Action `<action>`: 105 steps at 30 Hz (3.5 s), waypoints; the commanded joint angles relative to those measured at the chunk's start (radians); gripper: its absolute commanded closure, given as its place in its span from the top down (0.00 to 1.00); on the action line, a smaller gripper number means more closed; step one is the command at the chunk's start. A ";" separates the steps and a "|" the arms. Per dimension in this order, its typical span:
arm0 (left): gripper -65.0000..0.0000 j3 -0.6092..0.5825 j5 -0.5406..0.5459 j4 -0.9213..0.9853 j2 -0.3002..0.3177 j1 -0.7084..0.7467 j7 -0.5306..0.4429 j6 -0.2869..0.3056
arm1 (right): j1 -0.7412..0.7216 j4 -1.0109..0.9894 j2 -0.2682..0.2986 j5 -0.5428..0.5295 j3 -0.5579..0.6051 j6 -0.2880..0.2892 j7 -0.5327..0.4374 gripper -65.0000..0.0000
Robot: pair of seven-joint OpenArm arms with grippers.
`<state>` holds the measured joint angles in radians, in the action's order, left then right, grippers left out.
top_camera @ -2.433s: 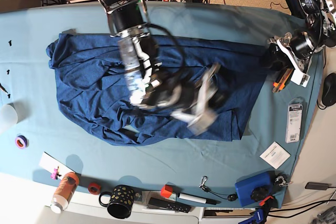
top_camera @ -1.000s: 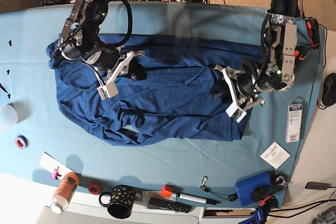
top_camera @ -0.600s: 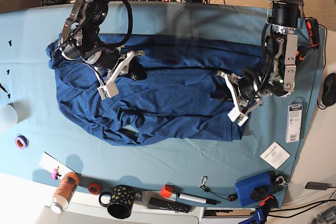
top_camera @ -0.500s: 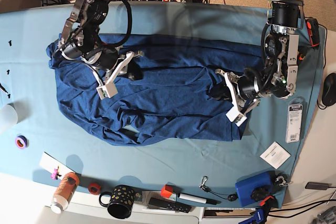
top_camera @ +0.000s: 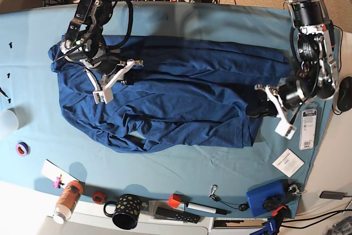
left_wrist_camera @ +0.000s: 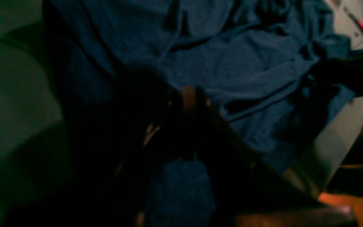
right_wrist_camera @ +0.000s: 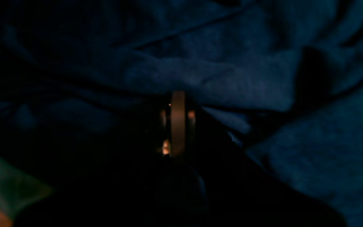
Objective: Layout the t-shirt on the table in an organized manner, then fold the t-shirt properly
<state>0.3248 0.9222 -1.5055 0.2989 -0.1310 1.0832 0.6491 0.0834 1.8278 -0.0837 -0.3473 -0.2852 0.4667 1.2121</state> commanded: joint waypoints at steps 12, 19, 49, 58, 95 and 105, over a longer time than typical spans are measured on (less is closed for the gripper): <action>0.00 0.006 0.036 -0.016 0.009 0.018 -0.006 0.031 | -0.012 -0.261 0.001 0.051 0.003 -0.037 -0.069 0.00; 0.17 -0.009 0.037 -0.016 0.009 0.011 -0.059 0.049 | -0.014 -0.270 0.001 0.023 0.003 -0.037 -0.067 0.00; 0.00 -0.294 -0.467 -0.023 0.014 -0.096 -0.184 -0.294 | -0.014 -0.270 0.001 0.023 0.003 -0.037 -0.062 0.00; 0.00 -0.030 -0.137 -0.025 0.014 -0.025 0.046 -0.172 | -0.014 -0.270 0.001 0.023 0.003 -0.037 -0.064 0.00; 0.00 0.348 0.312 -0.069 0.067 0.270 0.188 0.008 | -0.015 -0.225 0.034 -0.363 0.002 0.108 0.061 0.40; 0.06 0.348 0.314 -0.068 0.067 0.280 0.192 0.033 | -0.011 0.032 0.034 -0.362 0.002 0.113 0.115 0.40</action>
<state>0.6682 1.2053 -1.5574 0.3470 0.1551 1.2865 0.6781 0.0811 1.8431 -0.0517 -0.6937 -0.2848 0.5804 1.3376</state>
